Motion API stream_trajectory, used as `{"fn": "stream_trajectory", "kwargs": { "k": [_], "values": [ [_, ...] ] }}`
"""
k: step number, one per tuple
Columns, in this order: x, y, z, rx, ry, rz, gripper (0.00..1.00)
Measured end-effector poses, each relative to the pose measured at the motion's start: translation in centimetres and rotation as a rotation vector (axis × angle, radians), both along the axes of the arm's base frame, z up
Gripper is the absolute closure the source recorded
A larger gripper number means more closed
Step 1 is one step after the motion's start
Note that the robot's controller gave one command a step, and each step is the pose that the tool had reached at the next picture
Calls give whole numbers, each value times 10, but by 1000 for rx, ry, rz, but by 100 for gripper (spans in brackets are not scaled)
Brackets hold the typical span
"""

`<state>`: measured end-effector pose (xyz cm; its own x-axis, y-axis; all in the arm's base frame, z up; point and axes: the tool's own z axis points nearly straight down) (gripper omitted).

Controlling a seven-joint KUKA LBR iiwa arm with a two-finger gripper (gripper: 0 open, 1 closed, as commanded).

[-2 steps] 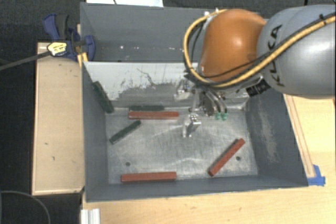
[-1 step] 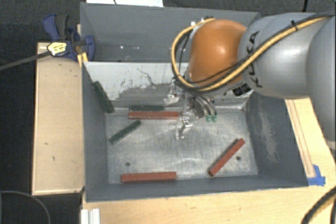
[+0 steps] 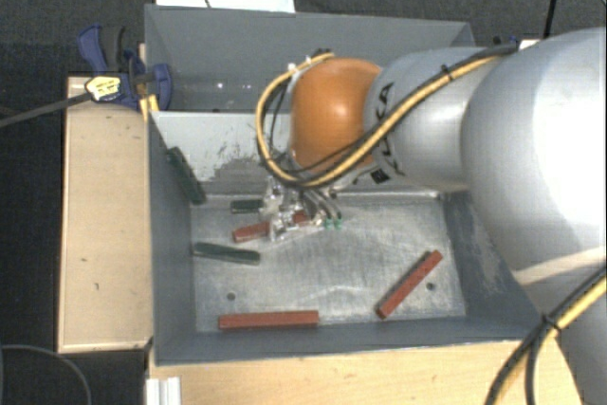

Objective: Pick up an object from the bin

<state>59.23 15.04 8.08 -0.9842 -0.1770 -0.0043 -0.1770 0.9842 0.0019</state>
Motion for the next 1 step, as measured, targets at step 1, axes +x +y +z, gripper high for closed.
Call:
{"fn": "stream_trajectory", "kwargs": {
  "k": [1],
  "values": [
    [0, 0, 0, 0, 0, -1, 100]
  ]
}}
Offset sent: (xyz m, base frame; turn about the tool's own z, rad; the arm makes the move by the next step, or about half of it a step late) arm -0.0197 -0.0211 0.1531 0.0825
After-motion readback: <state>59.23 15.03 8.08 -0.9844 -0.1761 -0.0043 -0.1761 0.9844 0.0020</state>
